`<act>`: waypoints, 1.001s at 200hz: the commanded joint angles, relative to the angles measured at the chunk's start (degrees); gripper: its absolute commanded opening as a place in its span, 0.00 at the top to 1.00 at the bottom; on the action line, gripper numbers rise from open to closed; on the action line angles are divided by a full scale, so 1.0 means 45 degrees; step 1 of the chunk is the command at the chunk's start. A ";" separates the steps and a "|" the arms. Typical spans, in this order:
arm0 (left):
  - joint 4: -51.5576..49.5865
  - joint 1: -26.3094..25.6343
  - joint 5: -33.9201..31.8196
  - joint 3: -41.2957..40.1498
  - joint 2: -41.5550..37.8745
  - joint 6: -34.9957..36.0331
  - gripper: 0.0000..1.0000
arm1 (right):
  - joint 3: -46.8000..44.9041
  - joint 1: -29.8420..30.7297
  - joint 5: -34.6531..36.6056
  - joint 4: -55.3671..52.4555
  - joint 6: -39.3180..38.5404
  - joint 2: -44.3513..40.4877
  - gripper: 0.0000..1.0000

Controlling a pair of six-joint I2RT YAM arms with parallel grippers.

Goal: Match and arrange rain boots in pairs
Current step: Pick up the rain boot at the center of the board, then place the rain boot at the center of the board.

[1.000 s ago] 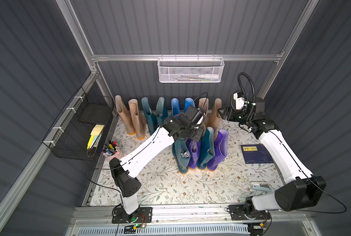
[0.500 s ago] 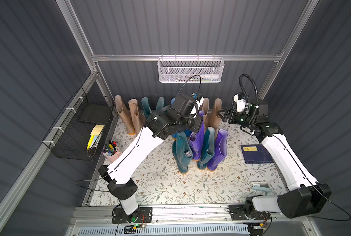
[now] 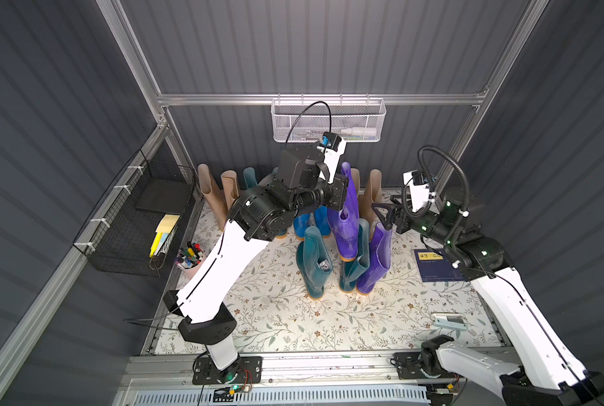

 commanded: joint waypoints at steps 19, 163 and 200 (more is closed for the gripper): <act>0.3060 -0.0031 -0.1036 0.1408 0.0035 -0.0315 1.00 | -0.0763 0.1259 0.1287 -0.0130 -0.1653 -0.1530 0.08; 0.4809 -0.0047 -0.0980 0.0909 0.0062 -0.1156 1.00 | -0.0575 0.6032 0.6541 0.3195 -0.3861 0.0194 0.01; 0.5006 -0.0031 -0.0735 0.0727 -0.0153 -0.1330 1.00 | -0.0401 0.5980 0.7582 0.5043 -0.3908 0.0948 0.01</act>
